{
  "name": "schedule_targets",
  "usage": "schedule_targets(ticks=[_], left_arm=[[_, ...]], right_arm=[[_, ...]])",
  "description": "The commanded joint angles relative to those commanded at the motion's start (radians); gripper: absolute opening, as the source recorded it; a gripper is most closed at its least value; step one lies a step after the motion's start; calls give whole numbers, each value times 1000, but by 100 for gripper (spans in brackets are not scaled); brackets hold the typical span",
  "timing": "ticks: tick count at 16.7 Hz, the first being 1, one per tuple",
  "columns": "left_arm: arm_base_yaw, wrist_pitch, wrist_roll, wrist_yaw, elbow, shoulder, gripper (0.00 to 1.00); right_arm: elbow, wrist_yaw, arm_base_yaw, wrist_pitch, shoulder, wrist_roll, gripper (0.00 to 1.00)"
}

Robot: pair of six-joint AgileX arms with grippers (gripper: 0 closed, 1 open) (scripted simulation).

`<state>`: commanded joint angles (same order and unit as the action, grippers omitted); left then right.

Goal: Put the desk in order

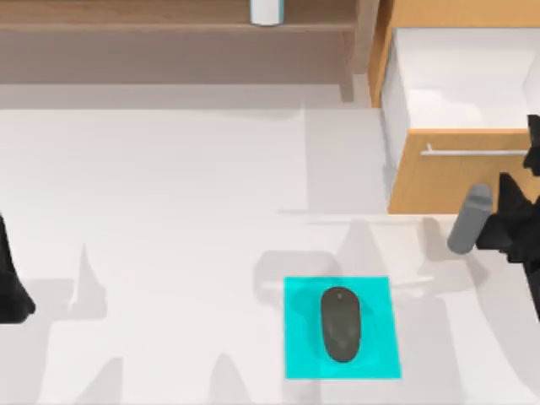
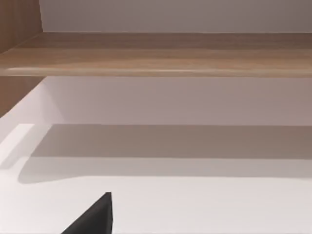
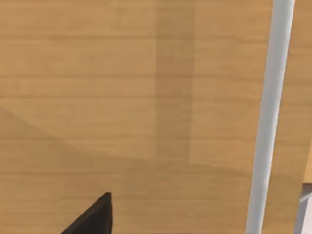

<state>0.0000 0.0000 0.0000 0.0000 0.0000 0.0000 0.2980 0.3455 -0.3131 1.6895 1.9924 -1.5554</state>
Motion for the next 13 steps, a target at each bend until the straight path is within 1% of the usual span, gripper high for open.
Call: schedule_targets(ticks=[5, 13], left_arm=[[0, 0, 0, 0, 0, 0, 100], [0, 0, 0, 0, 0, 0, 100]], right_arm=[[11, -5, 5, -9, 2, 0, 100], [11, -5, 5, -9, 2, 0, 40]])
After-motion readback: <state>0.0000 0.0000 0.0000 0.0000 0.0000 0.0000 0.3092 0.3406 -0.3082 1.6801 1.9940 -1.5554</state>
